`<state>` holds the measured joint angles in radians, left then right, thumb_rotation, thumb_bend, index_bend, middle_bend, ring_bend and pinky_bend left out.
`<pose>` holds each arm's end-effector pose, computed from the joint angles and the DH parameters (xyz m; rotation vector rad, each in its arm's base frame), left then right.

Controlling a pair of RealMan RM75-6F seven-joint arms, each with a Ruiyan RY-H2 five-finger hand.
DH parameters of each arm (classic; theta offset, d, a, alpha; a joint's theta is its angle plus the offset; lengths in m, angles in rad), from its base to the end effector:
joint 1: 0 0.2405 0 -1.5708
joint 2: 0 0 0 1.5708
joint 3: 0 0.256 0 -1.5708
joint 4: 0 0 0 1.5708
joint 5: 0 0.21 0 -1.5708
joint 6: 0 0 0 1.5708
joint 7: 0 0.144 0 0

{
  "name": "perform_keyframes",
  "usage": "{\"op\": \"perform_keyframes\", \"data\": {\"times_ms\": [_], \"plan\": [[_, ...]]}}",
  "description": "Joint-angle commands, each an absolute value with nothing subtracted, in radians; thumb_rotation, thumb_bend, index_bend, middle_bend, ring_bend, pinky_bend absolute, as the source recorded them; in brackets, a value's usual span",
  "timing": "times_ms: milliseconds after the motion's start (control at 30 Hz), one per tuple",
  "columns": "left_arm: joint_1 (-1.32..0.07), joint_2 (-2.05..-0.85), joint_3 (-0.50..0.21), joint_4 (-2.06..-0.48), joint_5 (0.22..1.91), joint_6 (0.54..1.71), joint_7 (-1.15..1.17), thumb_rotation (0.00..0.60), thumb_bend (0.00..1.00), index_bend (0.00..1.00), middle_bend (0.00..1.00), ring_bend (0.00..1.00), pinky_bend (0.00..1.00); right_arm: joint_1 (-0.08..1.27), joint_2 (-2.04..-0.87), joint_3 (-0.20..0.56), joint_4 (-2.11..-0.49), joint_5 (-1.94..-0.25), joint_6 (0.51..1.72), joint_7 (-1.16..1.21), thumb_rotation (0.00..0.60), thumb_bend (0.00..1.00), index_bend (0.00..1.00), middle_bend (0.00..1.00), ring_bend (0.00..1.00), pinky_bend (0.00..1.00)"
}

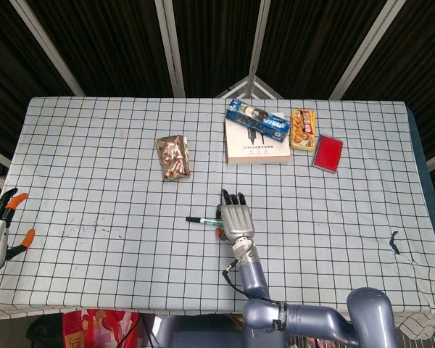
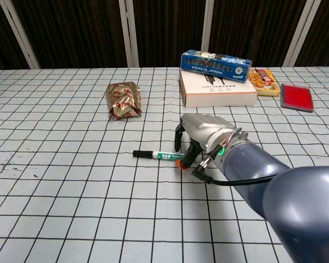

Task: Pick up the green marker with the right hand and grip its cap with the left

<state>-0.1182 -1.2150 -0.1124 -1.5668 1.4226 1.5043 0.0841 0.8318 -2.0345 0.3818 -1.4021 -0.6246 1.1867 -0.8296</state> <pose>-0.3092 0.2037 0.1479 -1.2971 -0.8417 -0.9173 -0.0661 -0.3140 -0.1164 1.6372 -1.2280 0.7758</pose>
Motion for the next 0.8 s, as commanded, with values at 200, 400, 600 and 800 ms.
{"op": "perform_keyframes", "data": {"times_ms": [200,400,600,800], "plan": [[-0.116,-1.210,-0.112,-1.575,1.422,1.509,0.093,0.600,0.44,0.19,0.09,0.00,0.00,0.837,-2.033,0.383,-1.386,-0.617,1.177,-0.817,0.600,0.33,0.49,0.05,0.11,0.04],[-0.115,-1.208,-0.112,-1.583,1.422,1.511,0.103,0.600,0.44,0.19,0.09,0.00,0.00,0.840,-2.032,0.380,-1.380,-0.615,1.170,-0.806,0.600,0.33,0.49,0.05,0.11,0.04],[-0.116,-1.208,-0.112,-1.586,1.420,1.510,0.111,0.600,0.44,0.19,0.09,0.00,0.00,0.844,-2.032,0.379,-1.372,-0.612,1.165,-0.800,0.600,0.33,0.51,0.05,0.11,0.04],[-0.117,-1.209,-0.112,-1.588,1.419,1.509,0.117,0.600,0.44,0.19,0.09,0.00,0.00,0.847,-2.032,0.378,-1.366,-0.611,1.161,-0.792,0.600,0.33,0.52,0.05,0.11,0.04]]}}
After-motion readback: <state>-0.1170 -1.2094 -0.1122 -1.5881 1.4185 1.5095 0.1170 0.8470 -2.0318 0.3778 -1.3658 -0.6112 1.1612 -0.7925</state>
